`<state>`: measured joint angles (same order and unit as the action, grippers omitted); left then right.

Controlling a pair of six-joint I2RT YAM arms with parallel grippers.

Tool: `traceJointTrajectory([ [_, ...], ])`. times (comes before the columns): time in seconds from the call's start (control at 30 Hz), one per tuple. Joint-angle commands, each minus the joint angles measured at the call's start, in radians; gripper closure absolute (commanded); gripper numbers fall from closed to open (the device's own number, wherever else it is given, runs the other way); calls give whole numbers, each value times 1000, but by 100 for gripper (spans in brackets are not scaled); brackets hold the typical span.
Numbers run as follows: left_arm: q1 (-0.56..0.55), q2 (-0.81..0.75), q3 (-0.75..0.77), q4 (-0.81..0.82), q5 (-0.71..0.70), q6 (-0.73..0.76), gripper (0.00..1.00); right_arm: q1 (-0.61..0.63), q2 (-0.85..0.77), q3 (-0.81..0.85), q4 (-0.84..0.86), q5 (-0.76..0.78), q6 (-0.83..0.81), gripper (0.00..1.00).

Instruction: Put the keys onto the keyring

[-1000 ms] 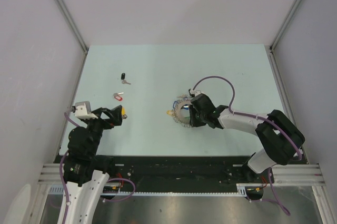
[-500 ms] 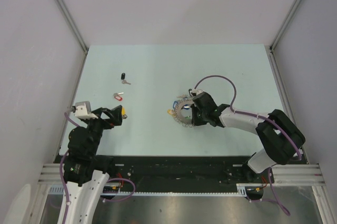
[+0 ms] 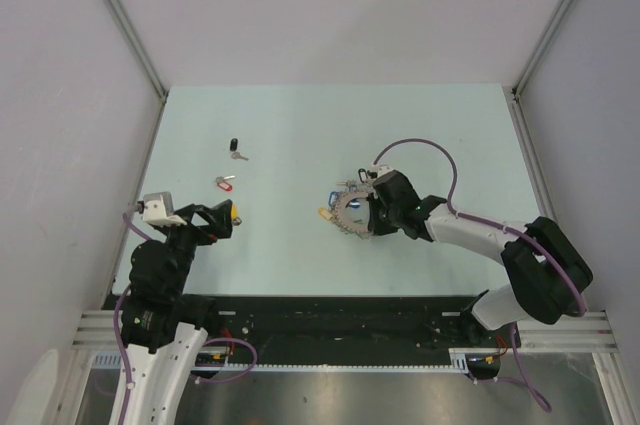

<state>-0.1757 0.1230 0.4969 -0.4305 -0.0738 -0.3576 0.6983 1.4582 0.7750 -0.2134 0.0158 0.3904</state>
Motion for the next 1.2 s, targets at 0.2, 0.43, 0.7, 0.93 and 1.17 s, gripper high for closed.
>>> traceJointTrajectory([
  [0.2, 10, 15, -8, 26, 20, 9, 0, -10, -33, 35, -60, 65, -36, 75],
  [0.43, 12, 15, -8, 26, 20, 9, 0, 27, -76, 37, -52, 93, -59, 72],
  [0.7, 10, 17, -6, 27, 23, 9, 0, 43, -21, 37, -32, 53, -35, 75],
  [0.93, 10, 17, -6, 27, 25, 9, 0, 84, -9, 35, -69, 88, -73, 75],
  [1.17, 10, 14, -9, 29, 25, 9, 0, 179, 24, 37, -80, 262, -150, 73],
])
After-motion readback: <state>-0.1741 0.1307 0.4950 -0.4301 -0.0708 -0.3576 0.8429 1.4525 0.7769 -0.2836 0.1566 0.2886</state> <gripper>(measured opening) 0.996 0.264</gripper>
